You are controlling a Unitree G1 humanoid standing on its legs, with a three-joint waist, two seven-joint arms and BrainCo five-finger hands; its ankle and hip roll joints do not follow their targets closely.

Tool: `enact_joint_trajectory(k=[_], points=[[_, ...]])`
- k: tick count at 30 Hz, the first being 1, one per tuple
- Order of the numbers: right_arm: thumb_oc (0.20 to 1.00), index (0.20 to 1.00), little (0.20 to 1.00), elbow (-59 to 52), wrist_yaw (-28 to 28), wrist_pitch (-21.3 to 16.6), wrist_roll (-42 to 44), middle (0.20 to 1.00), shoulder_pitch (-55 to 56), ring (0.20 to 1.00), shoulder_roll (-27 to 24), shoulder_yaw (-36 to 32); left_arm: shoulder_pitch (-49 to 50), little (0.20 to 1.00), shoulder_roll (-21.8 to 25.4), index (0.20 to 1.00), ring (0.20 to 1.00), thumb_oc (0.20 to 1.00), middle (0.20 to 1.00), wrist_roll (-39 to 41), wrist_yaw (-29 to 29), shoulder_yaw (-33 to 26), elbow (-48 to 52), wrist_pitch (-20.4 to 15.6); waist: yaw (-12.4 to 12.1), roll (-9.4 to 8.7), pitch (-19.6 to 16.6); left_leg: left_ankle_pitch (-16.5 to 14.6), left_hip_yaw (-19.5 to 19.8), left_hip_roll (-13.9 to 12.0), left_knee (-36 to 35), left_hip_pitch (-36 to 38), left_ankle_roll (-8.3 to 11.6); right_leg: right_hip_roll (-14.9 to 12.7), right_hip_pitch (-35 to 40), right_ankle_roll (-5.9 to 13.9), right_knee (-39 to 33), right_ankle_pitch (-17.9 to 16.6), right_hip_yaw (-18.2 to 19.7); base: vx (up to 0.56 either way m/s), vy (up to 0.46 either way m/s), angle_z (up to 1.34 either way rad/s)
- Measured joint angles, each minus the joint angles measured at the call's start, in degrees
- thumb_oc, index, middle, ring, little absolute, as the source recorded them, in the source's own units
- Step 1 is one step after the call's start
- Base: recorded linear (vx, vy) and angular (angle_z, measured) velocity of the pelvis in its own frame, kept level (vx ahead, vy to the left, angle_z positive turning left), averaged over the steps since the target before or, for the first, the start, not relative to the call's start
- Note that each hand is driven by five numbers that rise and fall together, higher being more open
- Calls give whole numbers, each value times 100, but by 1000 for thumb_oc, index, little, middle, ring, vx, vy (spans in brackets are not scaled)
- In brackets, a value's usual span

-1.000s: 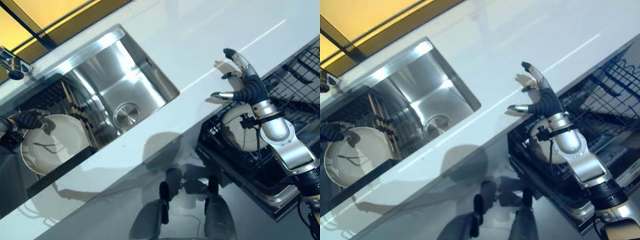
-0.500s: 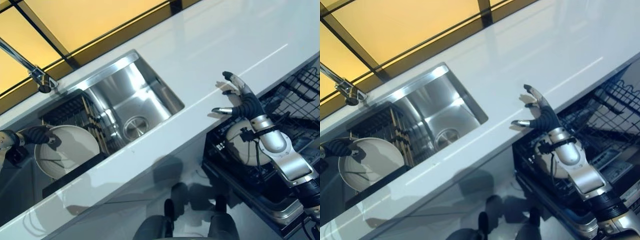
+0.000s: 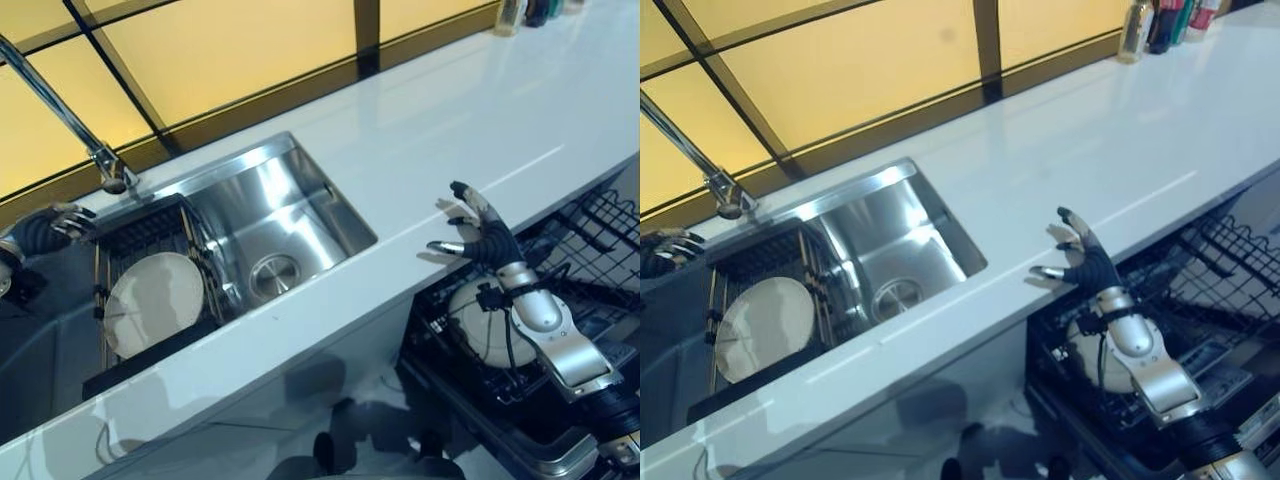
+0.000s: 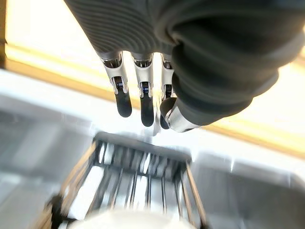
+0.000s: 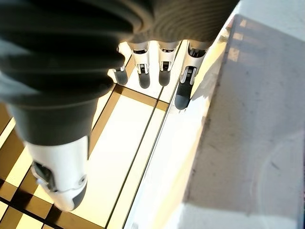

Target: Pick up plates and place into dishwasher.

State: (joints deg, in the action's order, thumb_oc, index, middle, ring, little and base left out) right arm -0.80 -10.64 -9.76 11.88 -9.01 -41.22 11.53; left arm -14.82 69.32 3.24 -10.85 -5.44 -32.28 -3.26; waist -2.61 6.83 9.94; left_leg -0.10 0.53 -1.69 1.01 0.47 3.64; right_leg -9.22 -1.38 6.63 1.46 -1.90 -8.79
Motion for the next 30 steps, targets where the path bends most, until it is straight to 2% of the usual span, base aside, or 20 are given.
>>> enact_joint_trajectory(k=[4, 7, 11, 15, 17, 18, 22, 25, 28, 30], points=[[1000, 1000, 1000, 15, -106, 44, -25, 1000, 274, 1000, 165, -127, 609, 200, -10, 200, 200, 200, 200, -27, 718, -780, 180, -131, -44, -113, -130, 4, 94, -16, -68, 98, 11, 30, 217, -16, -224, -56, -115, -18, -93, 10], [1000, 1000, 1000, 116, -203, 61, -122, 1000, 429, 1000, 304, -234, 872, 200, -42, 200, 200, 200, 200, -31, 978, -1056, 209, -150, -149, -187, -269, -1, 107, -20, -110, 124, 20, 50, 311, 7, -387, -94, -121, -15, -66, 3], [1000, 1000, 1000, 220, -237, 194, -122, 1000, 524, 1000, 440, -264, 1101, 200, -74, 200, 200, 200, 200, -250, 975, -1165, 218, -148, -189, -278, -413, 6, 128, -29, -202, 237, 33, 79, 440, 3, -534, -120, -120, -4, -18, 4], [1000, 1000, 1000, 218, -204, 235, -122, 1000, 579, 1000, 458, -268, 1153, 200, -82, 200, 200, 200, 200, -262, 867, -1161, 385, -149, -244, -290, -455, 14, 120, -28, -247, 303, 40, 85, 526, 4, -631, -156, -121, 25, 31, -1], [1000, 1000, 1000, 218, -182, 236, -122, 1000, 574, 1000, 457, -285, 1151, 815, -90, 815, 815, 815, 815, -296, 789, -1148, 456, -153, -251, -277, -461, 14, 114, -27, -246, 302, 40, 86, 540, 2, -659, -173, -118, 55, 83, -1], [1000, 1000, 1000, 212, -167, 236, -121, 1000, 573, 1000, 457, -288, 1150, 1000, -92, 1000, 1000, 1000, 1000, -447, 737, -1101, 457, -153, -250, -261, -464, 14, 115, -27, -245, 304, 41, 87, 559, -11, -660, -182, -118, 24, 96, 0], [1000, 1000, 1000, 205, -124, 266, -118, 1000, 479, 1000, 367, -284, 1117, 1000, -123, 1000, 1000, 1000, 1000, -705, 618, -463, 605, -143, -242, -178, -423, 13, 105, -27, -218, 241, 42, 84, 484, -3, -650, -184, -112, -50, 101, -1], [1000, 1000, 1000, 213, -206, 267, -99, 1000, 112, 1000, 98, -148, 917, 1000, -176, 1000, 1000, 1000, 1000, -726, 673, 275, 612, -143, -130, -117, -352, 14, 103, -24, -28, -226, 43, 71, 3, -17, -450, -196, -81, -186, 95, -2], [1000, 1000, 1000, 200, -347, 206, 21, 1000, -680, 1000, -202, -25, 223, 1000, -175, 1000, 1000, 1000, 1000, -753, 888, 902, 585, -146, -102, -123, 166, 62, 19, -33, 263, -742, 47, 73, -556, -59, -143, -267, 83, -137, 54, -18], [1000, 1000, 1000, 176, -418, 105, 82, 1000, -1119, 1000, -248, 19, -237, 1000, -173, 1000, 1000, 1000, 1000, -752, 1007, 1072, 570, -149, -29, -195, 499, 100, -28, -43, 379, -976, 53, 83, -824, -87, -37, -322, 165, -85, 55, -15]])
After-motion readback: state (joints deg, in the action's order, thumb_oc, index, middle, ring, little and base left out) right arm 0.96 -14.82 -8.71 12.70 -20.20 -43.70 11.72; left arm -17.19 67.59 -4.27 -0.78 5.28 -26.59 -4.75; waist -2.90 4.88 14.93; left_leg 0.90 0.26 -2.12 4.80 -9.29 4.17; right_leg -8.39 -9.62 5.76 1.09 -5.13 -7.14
